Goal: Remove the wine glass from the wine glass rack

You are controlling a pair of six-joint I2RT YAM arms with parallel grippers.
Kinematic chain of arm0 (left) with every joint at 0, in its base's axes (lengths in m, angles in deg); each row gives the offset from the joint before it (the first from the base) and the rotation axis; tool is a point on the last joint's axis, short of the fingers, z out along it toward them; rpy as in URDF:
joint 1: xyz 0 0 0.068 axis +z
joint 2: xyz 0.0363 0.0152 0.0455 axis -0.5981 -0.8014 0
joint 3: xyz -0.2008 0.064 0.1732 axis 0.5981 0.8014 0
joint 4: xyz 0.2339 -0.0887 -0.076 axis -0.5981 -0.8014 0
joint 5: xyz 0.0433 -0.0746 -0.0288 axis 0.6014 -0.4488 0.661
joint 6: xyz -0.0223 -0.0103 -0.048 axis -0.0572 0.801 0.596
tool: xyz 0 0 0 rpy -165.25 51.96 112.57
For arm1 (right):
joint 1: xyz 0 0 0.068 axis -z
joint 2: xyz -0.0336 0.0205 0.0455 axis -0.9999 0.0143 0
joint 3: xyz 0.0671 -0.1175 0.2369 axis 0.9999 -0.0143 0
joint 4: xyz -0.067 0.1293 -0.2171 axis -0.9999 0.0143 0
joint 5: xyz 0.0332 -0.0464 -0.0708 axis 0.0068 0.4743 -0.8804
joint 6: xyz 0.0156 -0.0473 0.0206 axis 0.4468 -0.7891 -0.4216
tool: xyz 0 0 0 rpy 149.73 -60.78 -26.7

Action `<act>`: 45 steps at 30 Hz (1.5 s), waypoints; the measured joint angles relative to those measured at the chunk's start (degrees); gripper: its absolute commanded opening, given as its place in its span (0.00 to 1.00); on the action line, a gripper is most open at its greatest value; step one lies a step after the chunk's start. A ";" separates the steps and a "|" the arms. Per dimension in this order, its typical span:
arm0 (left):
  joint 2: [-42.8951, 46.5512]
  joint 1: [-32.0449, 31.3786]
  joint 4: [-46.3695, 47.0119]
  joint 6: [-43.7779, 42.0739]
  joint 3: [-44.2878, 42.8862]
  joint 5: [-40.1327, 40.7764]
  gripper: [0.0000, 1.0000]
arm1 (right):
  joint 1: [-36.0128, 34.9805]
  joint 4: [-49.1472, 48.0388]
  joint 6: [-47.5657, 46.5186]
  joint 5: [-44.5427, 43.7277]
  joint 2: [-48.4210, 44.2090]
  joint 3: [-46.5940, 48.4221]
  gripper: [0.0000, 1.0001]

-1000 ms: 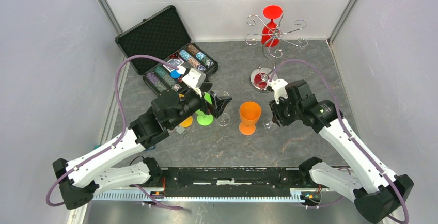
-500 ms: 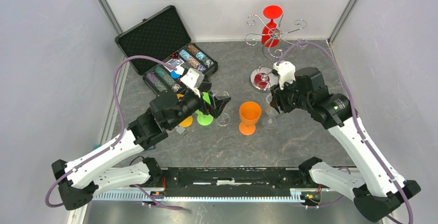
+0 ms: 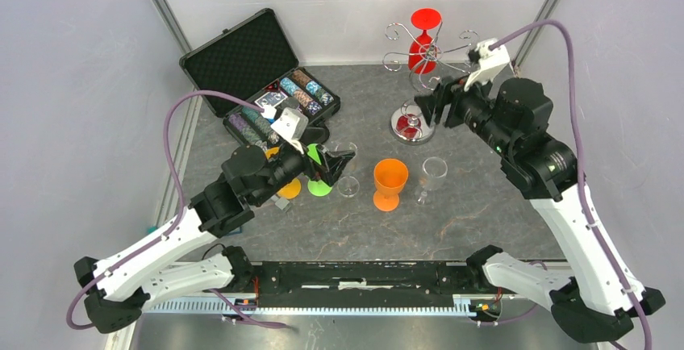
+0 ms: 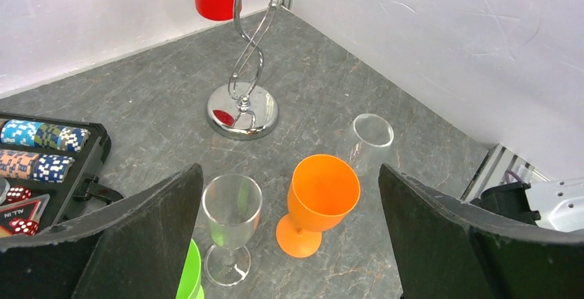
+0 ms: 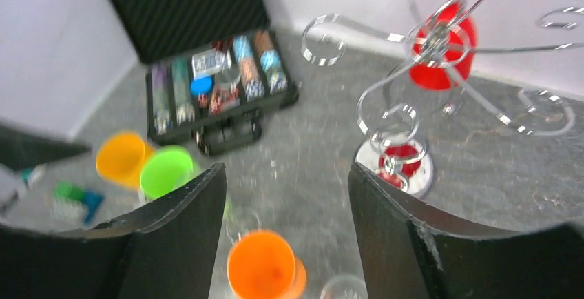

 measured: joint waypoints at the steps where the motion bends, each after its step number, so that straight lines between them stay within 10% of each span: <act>1: 0.46 0.00 -0.46 0.00 0.00 0.07 1.00 | 0.00 -1.86 1.27 -1.49 0.50 0.48 0.72; 10: 8.09 0.00 -3.48 -0.90 0.26 2.73 1.00 | 3.87 -12.61 12.35 -14.49 15.82 12.83 0.61; 21: 10.19 0.02 -3.82 -1.75 1.51 4.46 1.00 | 23.30 -17.29 28.22 3.34 32.87 18.10 0.49; 45: 8.92 0.04 -3.89 -1.75 2.21 4.48 1.00 | 24.79 -25.42 42.86 10.23 41.31 18.97 0.38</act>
